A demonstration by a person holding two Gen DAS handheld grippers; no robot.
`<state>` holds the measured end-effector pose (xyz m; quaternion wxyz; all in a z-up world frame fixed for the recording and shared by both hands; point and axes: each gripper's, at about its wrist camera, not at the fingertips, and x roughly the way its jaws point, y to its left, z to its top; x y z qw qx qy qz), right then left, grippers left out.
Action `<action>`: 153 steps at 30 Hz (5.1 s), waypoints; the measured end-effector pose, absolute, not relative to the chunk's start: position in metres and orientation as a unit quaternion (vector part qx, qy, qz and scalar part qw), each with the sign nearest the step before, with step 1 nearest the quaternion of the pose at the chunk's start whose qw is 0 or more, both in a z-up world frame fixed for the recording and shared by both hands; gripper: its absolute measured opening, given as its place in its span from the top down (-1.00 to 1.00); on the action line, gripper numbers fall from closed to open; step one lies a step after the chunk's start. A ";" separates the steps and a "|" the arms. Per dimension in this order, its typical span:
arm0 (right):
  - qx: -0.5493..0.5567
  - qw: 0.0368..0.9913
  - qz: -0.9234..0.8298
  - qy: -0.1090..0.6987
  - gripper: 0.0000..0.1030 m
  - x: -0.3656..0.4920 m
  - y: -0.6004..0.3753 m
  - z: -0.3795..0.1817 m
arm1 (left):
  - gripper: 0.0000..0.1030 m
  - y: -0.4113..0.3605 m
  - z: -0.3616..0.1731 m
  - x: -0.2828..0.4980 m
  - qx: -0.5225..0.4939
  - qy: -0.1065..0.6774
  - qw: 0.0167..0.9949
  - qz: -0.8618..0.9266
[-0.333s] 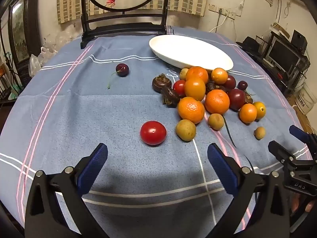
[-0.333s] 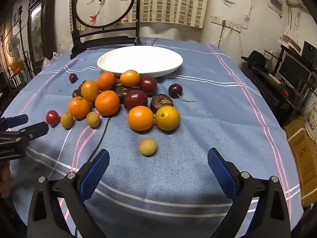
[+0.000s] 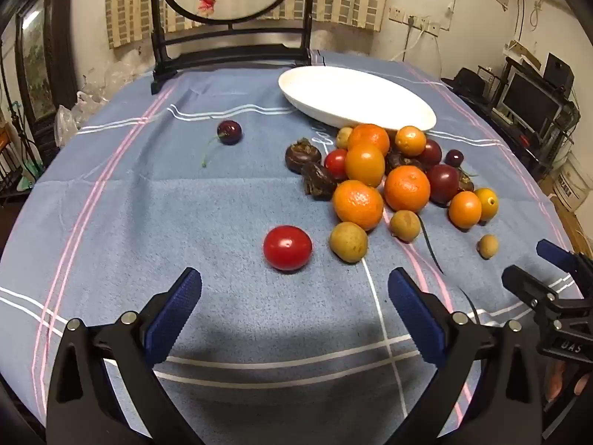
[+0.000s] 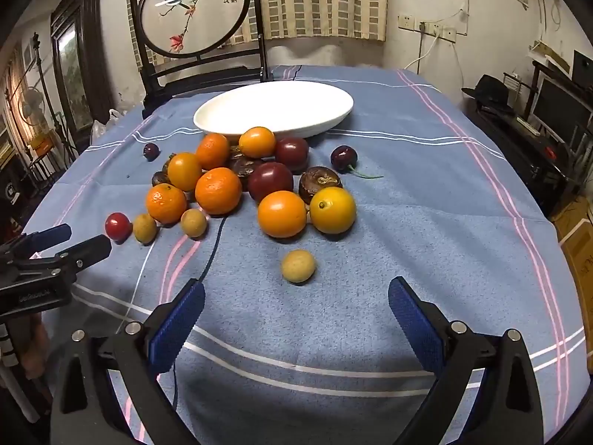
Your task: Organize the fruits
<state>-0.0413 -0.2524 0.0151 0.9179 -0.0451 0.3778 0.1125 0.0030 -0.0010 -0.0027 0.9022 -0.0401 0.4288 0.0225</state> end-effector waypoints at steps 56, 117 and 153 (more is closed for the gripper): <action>-0.042 0.914 0.128 0.383 -0.93 -0.019 -0.241 0.010 | -0.92 -0.003 -0.017 -0.003 -0.040 0.442 0.895 0.036; -0.069 0.887 0.169 0.425 0.55 0.023 -0.238 -0.004 | -0.08 0.014 -0.022 0.027 -0.030 0.474 0.880 -0.018; 0.019 0.885 0.188 0.426 0.37 0.200 -0.202 0.023 | 0.29 -0.039 0.009 0.239 -0.047 0.434 0.899 -0.039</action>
